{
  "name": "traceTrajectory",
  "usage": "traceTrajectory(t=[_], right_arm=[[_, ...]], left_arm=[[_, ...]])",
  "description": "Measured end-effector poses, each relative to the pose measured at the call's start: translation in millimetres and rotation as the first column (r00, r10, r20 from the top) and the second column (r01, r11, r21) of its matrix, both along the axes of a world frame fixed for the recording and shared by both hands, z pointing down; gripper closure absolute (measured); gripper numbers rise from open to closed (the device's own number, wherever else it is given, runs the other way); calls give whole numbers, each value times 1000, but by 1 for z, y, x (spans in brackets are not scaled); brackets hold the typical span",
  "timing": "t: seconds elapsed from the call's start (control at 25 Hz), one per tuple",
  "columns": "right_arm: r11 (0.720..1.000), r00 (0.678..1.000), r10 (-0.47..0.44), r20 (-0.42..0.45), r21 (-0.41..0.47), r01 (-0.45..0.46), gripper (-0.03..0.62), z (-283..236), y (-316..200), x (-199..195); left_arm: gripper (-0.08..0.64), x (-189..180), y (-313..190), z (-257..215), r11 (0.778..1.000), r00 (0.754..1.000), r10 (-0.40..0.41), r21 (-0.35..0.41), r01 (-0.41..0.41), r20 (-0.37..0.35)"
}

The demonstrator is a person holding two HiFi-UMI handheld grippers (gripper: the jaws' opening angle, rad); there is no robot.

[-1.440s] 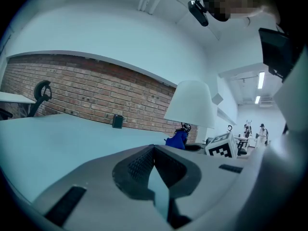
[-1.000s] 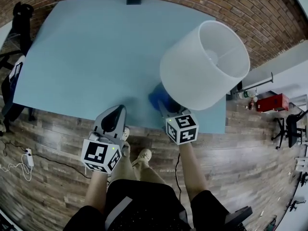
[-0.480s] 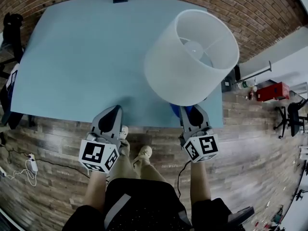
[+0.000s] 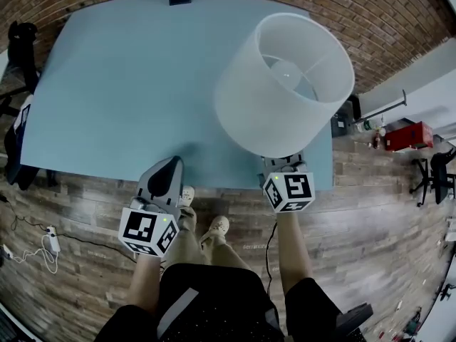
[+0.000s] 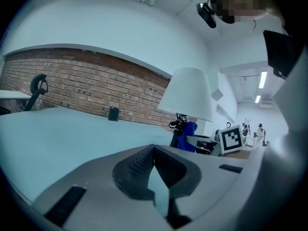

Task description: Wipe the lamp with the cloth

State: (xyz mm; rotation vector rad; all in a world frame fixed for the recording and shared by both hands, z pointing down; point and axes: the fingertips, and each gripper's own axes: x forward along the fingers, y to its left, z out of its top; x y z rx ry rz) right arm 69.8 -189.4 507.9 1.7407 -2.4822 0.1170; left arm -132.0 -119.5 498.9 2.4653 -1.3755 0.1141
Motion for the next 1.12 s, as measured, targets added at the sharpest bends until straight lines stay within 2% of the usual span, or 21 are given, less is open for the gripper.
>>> traceTrajectory(t=[0.16, 0.32, 0.48, 0.6, 0.72, 0.84, 0.92, 1.0, 1.12], right_arm=[[999, 1000, -8, 6, -51, 8, 518, 17, -3, 1], [990, 999, -30, -36, -136, 25, 518, 42, -4, 0], [969, 996, -57, -67, -244, 39, 517, 64, -4, 0], [941, 992, -95, -89, -334, 60, 518, 74, -1, 3], [926, 992, -102, -73, -370, 68, 517, 75, 10, 14], [939, 992, -95, 78, -324, 115, 518, 59, 24, 33], [944, 963, -114, 244, -276, 181, 517, 45, 31, 48], [946, 901, -131, 413, -220, 239, 518, 33, 33, 61], [955, 784, -138, 606, -129, 267, 518, 11, 19, 80]], left_arm=[[552, -7, -3, 2, 1000, 1000, -22, -4, 22, 7], [551, -5, -4, 2, 1000, 1000, -29, -5, 29, 9], [551, 3, -4, 2, 1000, 1000, -13, -7, 14, 20], [552, 8, -4, 0, 1000, 999, -9, -5, 9, 32], [551, 16, 0, -6, 1000, 999, 11, 4, -11, 46], [551, 25, 3, -15, 999, 998, 31, 12, -32, 63], [551, 31, 3, -20, 999, 997, 40, 14, -41, 69], [552, 34, 2, -22, 999, 995, 51, 15, -53, 80], [551, 36, -4, -20, 998, 993, 60, 7, -61, 103]])
